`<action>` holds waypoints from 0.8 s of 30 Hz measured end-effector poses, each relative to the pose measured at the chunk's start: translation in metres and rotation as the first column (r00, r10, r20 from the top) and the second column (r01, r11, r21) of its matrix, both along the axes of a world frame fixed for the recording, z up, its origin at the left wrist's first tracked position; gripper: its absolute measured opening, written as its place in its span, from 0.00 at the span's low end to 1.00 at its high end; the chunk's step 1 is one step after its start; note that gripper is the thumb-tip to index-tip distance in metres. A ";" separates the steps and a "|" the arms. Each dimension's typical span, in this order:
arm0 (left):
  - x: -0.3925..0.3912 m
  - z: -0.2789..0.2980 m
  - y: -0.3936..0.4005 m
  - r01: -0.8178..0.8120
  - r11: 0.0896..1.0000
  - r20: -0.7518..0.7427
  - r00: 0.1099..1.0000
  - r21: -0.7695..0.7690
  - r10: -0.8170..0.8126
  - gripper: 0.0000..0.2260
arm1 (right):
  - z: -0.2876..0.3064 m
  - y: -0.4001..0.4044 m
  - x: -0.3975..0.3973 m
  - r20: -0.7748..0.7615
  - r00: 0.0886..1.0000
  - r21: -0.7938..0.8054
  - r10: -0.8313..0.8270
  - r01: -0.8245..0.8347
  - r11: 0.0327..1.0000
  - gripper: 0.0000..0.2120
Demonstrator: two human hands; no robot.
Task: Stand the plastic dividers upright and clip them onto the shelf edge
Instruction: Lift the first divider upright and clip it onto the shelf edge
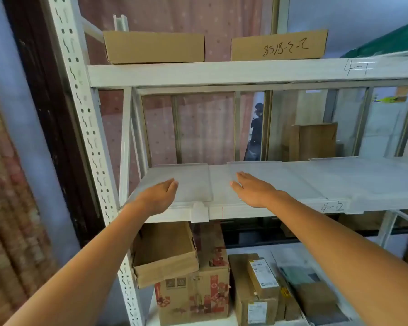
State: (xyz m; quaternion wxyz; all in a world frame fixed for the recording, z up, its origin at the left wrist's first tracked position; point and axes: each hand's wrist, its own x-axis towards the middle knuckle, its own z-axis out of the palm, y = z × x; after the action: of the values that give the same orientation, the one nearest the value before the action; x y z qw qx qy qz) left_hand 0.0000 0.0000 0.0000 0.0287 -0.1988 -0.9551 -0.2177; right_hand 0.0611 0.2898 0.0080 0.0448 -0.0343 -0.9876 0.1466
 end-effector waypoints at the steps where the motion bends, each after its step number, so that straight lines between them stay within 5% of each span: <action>1: 0.000 0.001 0.000 -0.002 1.000 -0.010 1.000 0.000 0.002 0.29 | -0.001 -0.001 -0.001 -0.009 1.000 0.005 0.003 -0.003 1.000 0.31; 19: -0.053 -0.029 -0.034 -0.097 0.993 0.062 0.994 0.072 0.092 0.28 | -0.021 -0.024 -0.045 0.037 0.999 -0.012 0.038 -0.037 0.999 0.31; 24: -0.092 -0.043 -0.062 -0.355 0.930 0.083 0.928 -0.095 0.363 0.26 | -0.035 -0.049 -0.069 0.035 0.986 -0.039 0.163 -0.161 0.986 0.28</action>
State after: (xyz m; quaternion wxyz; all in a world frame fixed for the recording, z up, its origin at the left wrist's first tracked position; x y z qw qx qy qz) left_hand -0.0923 -0.0624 -0.0431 0.0130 -0.0106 -0.9834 -0.1807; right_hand -0.0083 0.2412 -0.0273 0.0135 0.0426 -0.9850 0.1669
